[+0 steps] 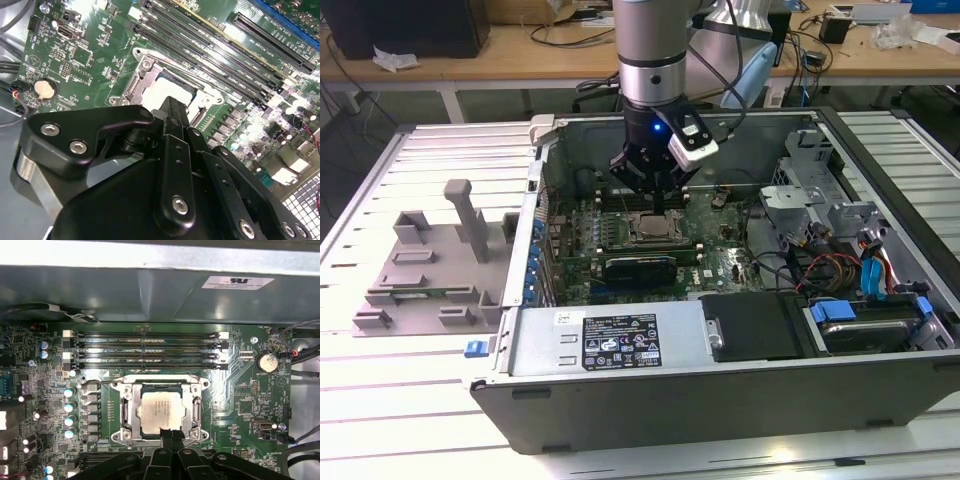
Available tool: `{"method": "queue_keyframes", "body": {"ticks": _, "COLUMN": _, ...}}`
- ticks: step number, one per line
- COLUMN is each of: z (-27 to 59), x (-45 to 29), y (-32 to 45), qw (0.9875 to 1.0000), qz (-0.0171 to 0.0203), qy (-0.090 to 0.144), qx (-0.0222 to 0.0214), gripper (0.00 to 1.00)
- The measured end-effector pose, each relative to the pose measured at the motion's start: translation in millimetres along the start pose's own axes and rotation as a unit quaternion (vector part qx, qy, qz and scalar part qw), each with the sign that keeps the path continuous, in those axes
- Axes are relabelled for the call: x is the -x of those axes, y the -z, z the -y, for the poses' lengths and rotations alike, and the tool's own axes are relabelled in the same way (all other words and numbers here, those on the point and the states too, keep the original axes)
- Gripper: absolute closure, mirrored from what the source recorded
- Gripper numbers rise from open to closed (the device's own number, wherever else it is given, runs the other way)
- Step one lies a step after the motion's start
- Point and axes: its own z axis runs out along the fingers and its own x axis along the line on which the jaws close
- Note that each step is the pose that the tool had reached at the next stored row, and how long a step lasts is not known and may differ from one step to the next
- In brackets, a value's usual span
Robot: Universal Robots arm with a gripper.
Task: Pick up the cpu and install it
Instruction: 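Install the first cpu locking lever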
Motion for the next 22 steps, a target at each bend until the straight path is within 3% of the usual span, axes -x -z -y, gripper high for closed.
{"method": "queue_keyframes", "body": {"ticks": 6, "z": -0.1, "x": -13.0, "y": 0.9, "qw": 1.0, "qz": 0.0007, "qy": 0.0, "qx": 0.0, "gripper": 0.89}}
{"method": "queue_keyframes", "body": {"ticks": 8, "z": -0.6, "x": -25.5, "y": 1.7, "qw": 1.0, "qz": 0.0013, "qy": 0.0, "qx": 0.0, "gripper": 0.89}}
{"method": "queue_keyframes", "body": {"ticks": 12, "z": -0.9, "x": -40.9, "y": 2.8, "qw": 1.0, "qz": 0.0018, "qy": 0.0, "qx": 0.0, "gripper": 0.89}}
{"method": "queue_keyframes", "body": {"ticks": 15, "z": -1.0, "x": -42.9, "y": 2.9, "qw": 1.0, "qz": 0.0018, "qy": 0.0, "qx": 0.0, "gripper": 0.89}}
{"method": "queue_keyframes", "body": {"ticks": 16, "z": -0.9, "x": -42.8, "y": 2.9, "qw": 1.0, "qz": -0.0004, "qy": 0.0, "qx": 0.0001, "gripper": 0.89}}
{"method": "queue_keyframes", "body": {"ticks": 17, "z": -0.9, "x": -42.6, "y": 2.8, "qw": 1.0, "qz": -0.0056, "qy": 0.0, "qx": 0.0007, "gripper": 0.89}}
{"method": "queue_keyframes", "body": {"ticks": 18, "z": -1.0, "x": -42.0, "y": 2.5, "qw": 0.9999, "qz": -0.0143, "qy": 0.0, "qx": 0.0017, "gripper": 0.89}}
{"method": "queue_keyframes", "body": {"ticks": 21, "z": -1.0, "x": -40.8, "y": 2.3, "qw": 0.9994, "qz": -0.0355, "qy": 0.002, "qx": 0.0054, "gripper": 0.89}}
{"method": "queue_keyframes", "body": {"ticks": 22, "z": -0.9, "x": -40.8, "y": 2.3, "qw": 0.9992, "qz": -0.0384, "qy": 0.002, "qx": 0.0057, "gripper": 0.89}}
